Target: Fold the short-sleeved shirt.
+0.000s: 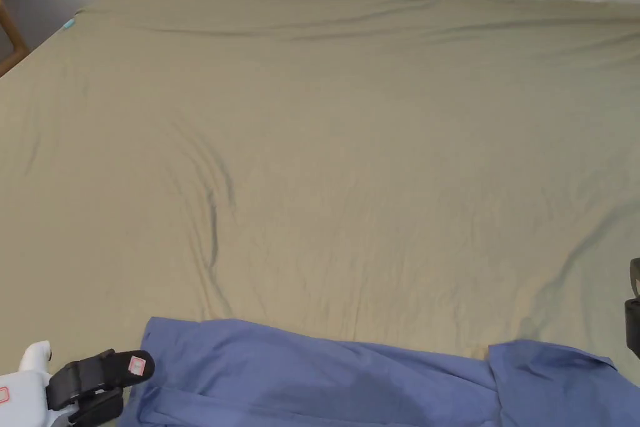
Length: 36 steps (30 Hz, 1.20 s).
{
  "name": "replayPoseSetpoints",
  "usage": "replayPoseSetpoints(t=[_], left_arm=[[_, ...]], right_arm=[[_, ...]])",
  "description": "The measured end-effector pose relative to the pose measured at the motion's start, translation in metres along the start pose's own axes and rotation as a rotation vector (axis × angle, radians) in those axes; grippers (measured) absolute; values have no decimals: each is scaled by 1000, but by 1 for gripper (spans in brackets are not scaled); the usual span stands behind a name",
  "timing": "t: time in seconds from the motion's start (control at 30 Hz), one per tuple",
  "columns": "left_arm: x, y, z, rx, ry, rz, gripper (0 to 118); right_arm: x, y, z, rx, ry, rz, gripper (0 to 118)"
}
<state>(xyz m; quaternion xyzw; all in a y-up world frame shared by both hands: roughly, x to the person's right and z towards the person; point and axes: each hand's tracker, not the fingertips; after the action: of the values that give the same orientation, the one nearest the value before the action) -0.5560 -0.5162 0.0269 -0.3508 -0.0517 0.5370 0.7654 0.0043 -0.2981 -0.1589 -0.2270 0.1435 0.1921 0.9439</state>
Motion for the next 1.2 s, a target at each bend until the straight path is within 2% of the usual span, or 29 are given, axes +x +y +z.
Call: replayPoseSetpoints(t=[0.07,0.2,0.23,0.27,0.3,0.33,0.37,0.4,0.47,0.5,0.63,0.7,0.77,1.2], left_arm=[[-3,-6,-13,-67,-47,96,112],[-14,-12,-42,-98,-176,91,112],[-13,-11,-45,-92,-138,101,112],[-11,-11,-45,-84,-129,107,103],[5,-18,-47,-80,-99,109,74],[5,-20,-53,-101,139,36,18],[-4,-23,-50,-108,243,-40,10],[-9,-25,-37,-82,-23,35,10],[10,-20,-37,-76,105,18,10],[19,-24,-35,-78,94,-43,10],[72,-34,-51,-41,366,-400,10],[71,-31,-52,-40,426,-499,10],[77,-29,-48,-19,438,-526,10],[63,-10,-1,132,502,-477,10]], right_arm=[[1,1,2,-4,-8,-22,2],[0,5,7,-6,13,-66,2],[-3,6,11,-4,14,-61,2],[-4,7,13,0,15,-53,2],[-4,8,15,3,16,-48,2],[-4,10,17,7,22,-45,2],[-6,10,20,12,29,-45,2],[-7,11,22,15,31,-44,2],[-7,13,24,21,28,-37,2],[-7,13,26,24,28,-38,2],[-7,14,32,29,29,-41,2],[-7,14,34,30,25,-38,2],[-5,13,35,31,22,-39,2],[2,8,42,31,7,-55,2]])
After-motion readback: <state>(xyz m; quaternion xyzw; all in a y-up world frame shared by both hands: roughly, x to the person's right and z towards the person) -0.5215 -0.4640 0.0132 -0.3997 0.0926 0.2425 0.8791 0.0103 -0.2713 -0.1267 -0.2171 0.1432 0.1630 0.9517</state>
